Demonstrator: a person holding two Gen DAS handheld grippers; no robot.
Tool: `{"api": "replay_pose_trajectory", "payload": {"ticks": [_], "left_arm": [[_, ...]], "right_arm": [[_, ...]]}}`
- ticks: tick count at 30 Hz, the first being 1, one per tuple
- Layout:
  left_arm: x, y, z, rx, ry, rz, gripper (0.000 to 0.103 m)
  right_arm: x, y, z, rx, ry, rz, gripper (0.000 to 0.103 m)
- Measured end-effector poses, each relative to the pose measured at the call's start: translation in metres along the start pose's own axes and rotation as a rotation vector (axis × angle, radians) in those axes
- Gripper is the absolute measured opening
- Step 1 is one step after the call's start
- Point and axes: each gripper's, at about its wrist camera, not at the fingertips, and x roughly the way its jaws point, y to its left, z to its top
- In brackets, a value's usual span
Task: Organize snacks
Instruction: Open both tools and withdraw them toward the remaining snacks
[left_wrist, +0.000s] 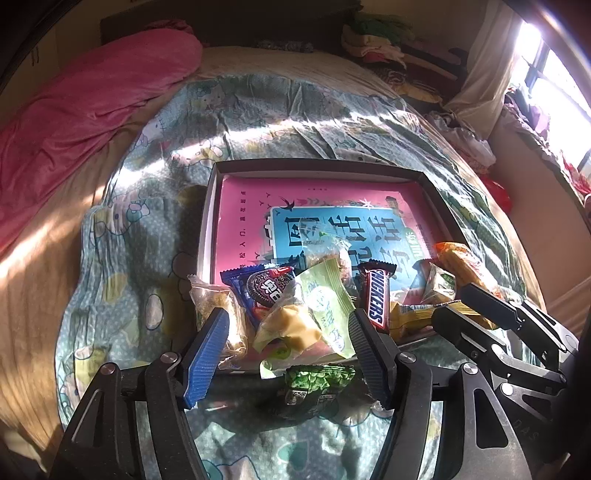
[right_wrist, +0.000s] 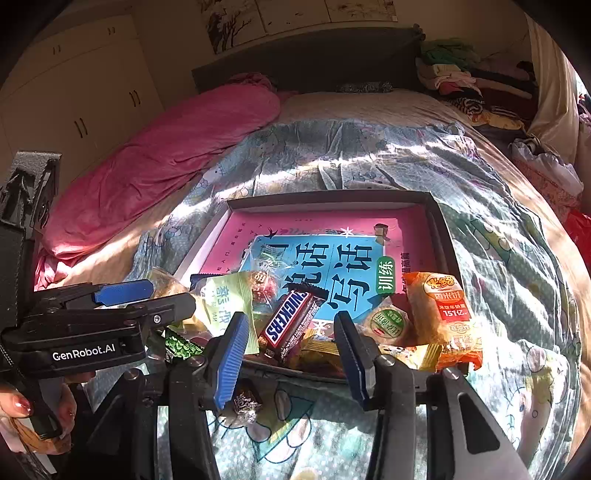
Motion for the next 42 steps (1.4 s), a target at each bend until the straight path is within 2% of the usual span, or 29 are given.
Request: {"api": "replay_pose_trajectory", "payload": {"ticks": [8,29,42], "left_arm": [[-0.014,-0.001,-0.002,0.001,-0.031,0.012,0.075],[-0.043,0.001,-0.017,0.004,-0.069,0.019,0.076],[-0.049,0.001,-0.029,0.016,-0.066,0.025,0.076]], "right_arm": [[-0.011,0.004,-0.001,-0.006,-0.022,-0.018,0.054],[-0.034,0.018,-0.006,-0.044,-0.064,-0.022,0.059],[-0.038,0.026,-0.018,-0.067,-0.051,-0.012,0.062]]}}
